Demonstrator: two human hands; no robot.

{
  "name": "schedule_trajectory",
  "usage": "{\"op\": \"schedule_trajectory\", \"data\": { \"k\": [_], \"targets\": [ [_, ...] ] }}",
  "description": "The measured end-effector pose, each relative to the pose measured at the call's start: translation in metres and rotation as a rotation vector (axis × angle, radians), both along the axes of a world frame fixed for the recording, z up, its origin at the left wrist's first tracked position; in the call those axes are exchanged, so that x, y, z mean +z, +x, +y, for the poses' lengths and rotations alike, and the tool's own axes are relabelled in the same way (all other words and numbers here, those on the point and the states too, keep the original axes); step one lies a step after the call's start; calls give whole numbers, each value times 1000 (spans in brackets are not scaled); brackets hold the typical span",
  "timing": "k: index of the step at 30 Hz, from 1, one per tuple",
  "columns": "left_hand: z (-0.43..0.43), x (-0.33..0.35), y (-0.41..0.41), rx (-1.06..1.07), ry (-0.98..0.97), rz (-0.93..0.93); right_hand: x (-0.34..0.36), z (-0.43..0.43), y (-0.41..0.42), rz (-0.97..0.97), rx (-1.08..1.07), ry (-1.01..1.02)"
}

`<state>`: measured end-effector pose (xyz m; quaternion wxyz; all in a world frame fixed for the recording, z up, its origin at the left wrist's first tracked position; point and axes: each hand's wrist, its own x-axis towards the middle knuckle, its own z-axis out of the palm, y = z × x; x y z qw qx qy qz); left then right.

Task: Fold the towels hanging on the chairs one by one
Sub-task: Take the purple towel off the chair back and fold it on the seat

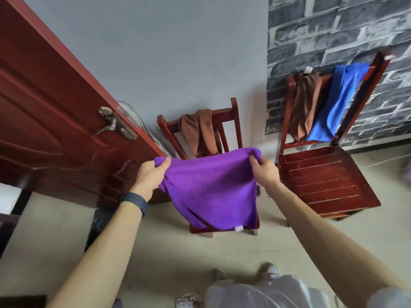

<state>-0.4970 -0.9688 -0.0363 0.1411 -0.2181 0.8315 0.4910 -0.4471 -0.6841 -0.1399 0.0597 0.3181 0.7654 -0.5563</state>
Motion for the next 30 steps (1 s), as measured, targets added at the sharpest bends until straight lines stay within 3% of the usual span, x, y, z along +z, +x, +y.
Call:
{"op": "schedule_trajectory", "data": {
  "k": [5, 12, 15, 17, 18, 20, 22, 24, 30],
  "targets": [
    [-26, -23, -3, 64, -97, 44, 42, 19, -13, 81, 227, 288],
    [-27, -11, -19, 169, 221, 78, 69, 26, -14, 149, 238, 706],
    [-33, -4, -26, 94, 36, 128, 80, 29, -19, 202, 201, 761],
    [-35, 6, -26, -15, -285, 162, 87, 25, -25, 248, 176, 570],
    [-37, 9, -29, -40, -381, 193, 89, 24, -29, 274, 141, 347],
    [-42, 15, -35, -33, -395, 251, 92, 20, -35, 293, 24, -300],
    [-49, 19, -49, 73, -155, 262, 93, 22, -35, 230, -41, -763],
    [-54, 27, -55, 143, 38, 193, 95, 23, -35, 158, -47, -922],
    [-68, 28, -55, -29, -352, 175, 97, 13, -44, 100, -86, -917]
  ]
}}
